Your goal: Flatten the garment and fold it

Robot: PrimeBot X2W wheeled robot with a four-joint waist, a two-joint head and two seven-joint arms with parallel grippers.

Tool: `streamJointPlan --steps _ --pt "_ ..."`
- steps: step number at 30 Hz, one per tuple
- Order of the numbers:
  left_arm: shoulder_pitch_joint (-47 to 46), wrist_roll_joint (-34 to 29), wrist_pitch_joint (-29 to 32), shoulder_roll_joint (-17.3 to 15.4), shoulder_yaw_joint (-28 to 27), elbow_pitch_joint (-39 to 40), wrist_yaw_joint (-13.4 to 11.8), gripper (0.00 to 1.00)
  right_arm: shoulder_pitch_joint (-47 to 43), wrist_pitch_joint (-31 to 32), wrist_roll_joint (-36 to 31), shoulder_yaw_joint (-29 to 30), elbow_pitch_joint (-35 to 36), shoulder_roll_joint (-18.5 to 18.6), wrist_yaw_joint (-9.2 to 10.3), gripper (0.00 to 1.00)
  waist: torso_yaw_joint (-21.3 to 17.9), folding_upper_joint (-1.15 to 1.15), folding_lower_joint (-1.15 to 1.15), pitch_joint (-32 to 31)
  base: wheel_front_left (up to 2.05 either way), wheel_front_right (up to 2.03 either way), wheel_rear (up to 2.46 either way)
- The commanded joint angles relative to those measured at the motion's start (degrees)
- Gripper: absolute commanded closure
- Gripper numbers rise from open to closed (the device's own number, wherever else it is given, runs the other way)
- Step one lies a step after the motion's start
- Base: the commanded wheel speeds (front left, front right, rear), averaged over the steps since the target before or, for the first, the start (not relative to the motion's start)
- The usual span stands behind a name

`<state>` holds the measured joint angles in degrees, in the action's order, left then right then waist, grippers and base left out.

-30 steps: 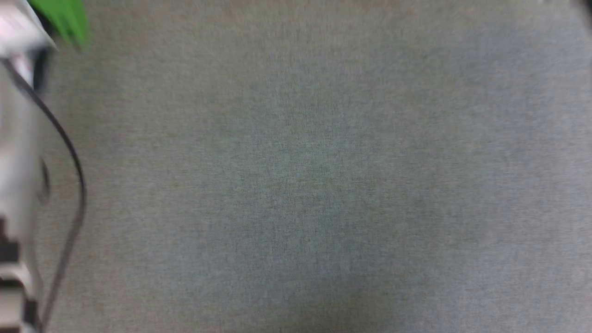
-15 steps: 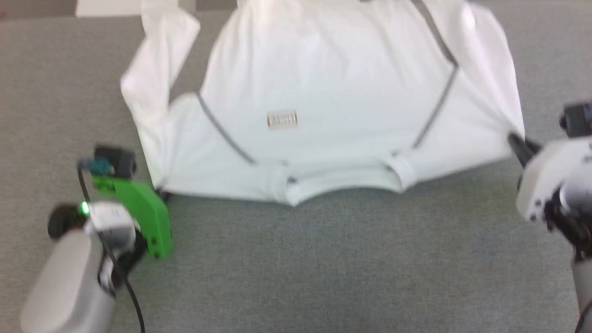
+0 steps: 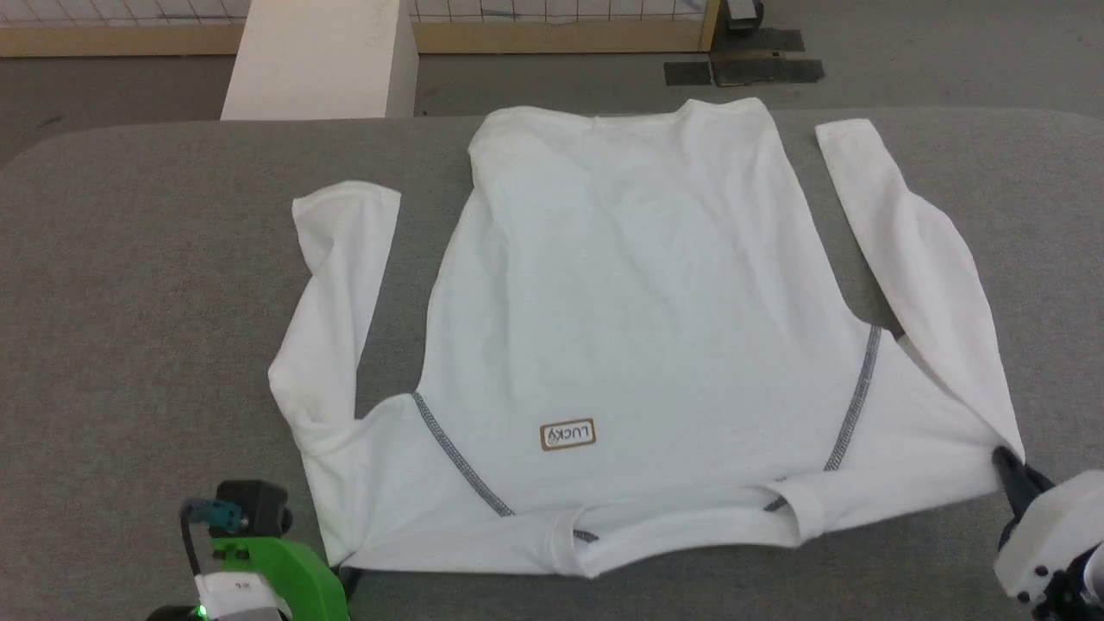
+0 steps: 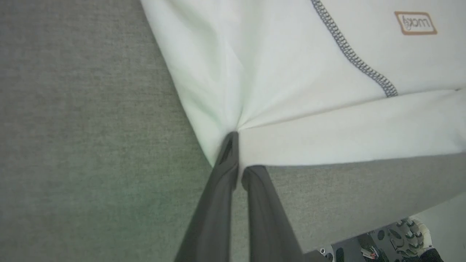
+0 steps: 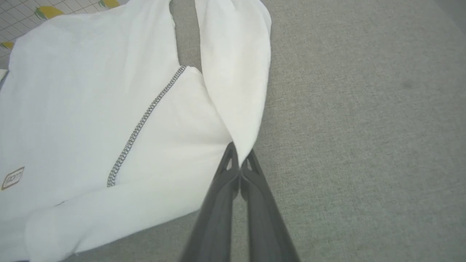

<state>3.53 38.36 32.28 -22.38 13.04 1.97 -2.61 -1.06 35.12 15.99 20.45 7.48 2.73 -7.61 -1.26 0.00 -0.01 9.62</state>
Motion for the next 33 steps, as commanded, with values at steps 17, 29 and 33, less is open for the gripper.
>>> streamJointPlan --steps 17,29,33 --pt "4.2 -3.1 -12.1 1.7 -0.2 0.8 0.6 1.0 -5.8 -3.6 2.2 -0.1 -4.5 0.2 0.12 1.0 0.0 0.0 0.01 -4.3 0.0 0.0 0.0" --pt "-16.2 -7.0 -19.2 -1.8 -2.9 7.0 5.4 1.0 11.8 5.3 -2.0 -9.1 10.8 11.6 0.12 1.0 -1.2 0.0 0.01 -3.5 0.0 0.0 0.0" --pt "-26.7 -3.8 -15.5 -2.8 -4.7 6.7 6.3 1.0 24.2 9.5 -0.8 -13.3 9.0 18.5 0.12 1.0 -2.0 0.0 0.01 -0.3 0.0 0.0 0.0"
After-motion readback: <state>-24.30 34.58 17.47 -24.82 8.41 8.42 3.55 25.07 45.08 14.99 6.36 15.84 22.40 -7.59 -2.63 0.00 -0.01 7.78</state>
